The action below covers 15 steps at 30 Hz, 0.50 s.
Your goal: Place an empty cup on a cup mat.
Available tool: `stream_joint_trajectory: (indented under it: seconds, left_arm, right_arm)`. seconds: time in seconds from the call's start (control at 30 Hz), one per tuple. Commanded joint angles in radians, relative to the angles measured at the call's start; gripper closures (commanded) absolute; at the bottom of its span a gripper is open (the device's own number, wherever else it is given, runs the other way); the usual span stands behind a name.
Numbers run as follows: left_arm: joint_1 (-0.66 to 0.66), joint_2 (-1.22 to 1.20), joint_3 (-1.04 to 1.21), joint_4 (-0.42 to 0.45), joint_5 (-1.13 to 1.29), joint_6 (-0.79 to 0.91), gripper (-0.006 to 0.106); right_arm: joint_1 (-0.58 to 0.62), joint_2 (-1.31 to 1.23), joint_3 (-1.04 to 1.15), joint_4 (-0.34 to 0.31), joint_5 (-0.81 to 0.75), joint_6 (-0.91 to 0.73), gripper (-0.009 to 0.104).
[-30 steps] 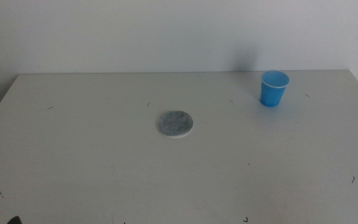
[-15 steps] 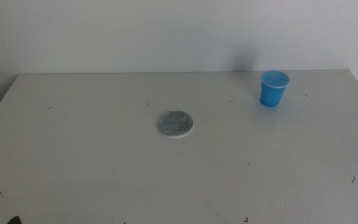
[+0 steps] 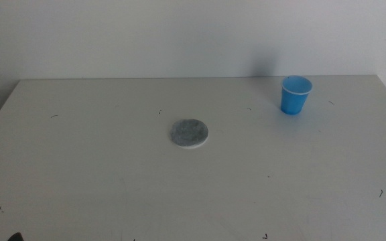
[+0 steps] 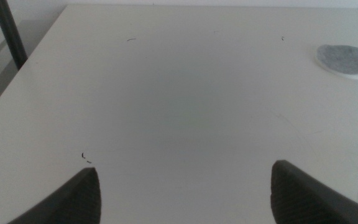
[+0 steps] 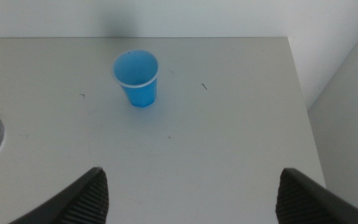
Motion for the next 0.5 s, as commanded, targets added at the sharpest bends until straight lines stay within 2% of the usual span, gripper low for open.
stream_joint_trajectory:
  seconds: [0.0, 0.2, 0.47]
  left_arm:
    - [0.001, -0.004, -0.006, 0.000, -0.067, -0.011, -0.005]
    - [0.001, -0.004, -0.006, 0.000, -0.067, -0.011, -0.005]
    - [0.001, -0.004, -0.006, 0.000, -0.067, -0.011, -0.005]
  right_arm:
    - [0.000, 0.070, -0.151, -0.003, 0.028, 0.002, 0.015]
    - [0.000, 0.298, -0.460, 0.033, 0.243, -0.005, 0.015]
    - [0.000, 0.560, -0.794, 0.023, 0.415, -0.005, 0.015]
